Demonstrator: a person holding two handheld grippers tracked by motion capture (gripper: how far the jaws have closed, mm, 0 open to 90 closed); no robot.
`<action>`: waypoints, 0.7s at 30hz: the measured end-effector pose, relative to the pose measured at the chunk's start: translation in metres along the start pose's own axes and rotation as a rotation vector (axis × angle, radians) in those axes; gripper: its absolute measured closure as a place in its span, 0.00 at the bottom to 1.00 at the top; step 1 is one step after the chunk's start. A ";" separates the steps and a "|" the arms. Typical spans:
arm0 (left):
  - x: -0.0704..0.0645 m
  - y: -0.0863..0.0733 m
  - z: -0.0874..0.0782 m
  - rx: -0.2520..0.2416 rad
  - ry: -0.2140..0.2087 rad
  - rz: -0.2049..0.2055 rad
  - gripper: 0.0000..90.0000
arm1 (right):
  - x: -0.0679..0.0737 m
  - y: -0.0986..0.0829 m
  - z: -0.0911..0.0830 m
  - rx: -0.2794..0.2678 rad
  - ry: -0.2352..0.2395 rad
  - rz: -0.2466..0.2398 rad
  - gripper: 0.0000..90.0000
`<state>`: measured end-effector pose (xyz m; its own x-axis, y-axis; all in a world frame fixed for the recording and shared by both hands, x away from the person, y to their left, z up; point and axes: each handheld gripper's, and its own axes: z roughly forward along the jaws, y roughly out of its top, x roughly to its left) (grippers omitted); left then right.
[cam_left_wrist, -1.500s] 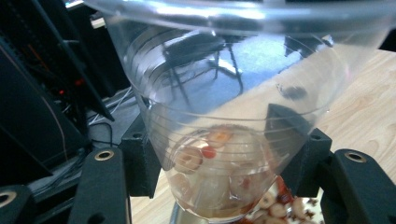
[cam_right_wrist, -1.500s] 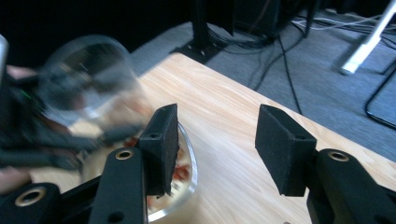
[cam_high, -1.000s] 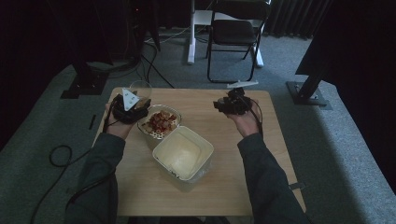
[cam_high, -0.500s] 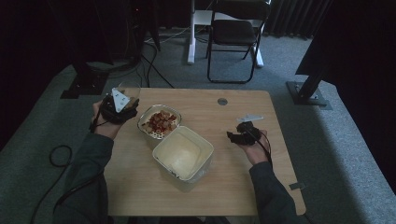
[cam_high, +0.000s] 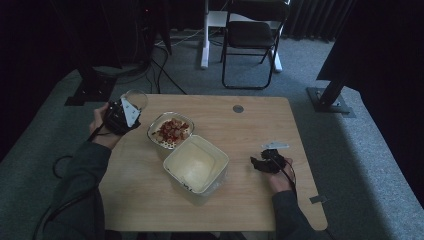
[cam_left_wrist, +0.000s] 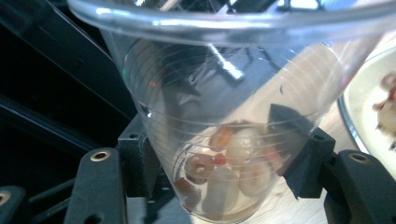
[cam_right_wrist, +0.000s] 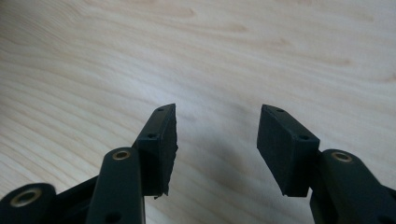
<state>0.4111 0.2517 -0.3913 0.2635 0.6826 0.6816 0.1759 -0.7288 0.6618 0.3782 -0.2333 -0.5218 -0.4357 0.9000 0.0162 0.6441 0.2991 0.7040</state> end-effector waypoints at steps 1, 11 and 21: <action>-0.001 0.001 0.000 0.006 0.009 0.028 0.43 | -0.001 -0.003 0.001 0.003 -0.001 0.009 0.52; -0.009 0.011 0.000 0.021 0.068 0.246 0.44 | -0.007 -0.018 0.003 0.008 -0.012 0.044 0.52; -0.014 0.019 0.001 0.036 0.109 0.378 0.46 | -0.008 -0.020 0.005 0.007 -0.022 0.046 0.52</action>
<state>0.4118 0.2287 -0.3884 0.2145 0.3658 0.9056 0.1191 -0.9301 0.3475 0.3719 -0.2448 -0.5399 -0.3915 0.9196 0.0329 0.6679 0.2594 0.6976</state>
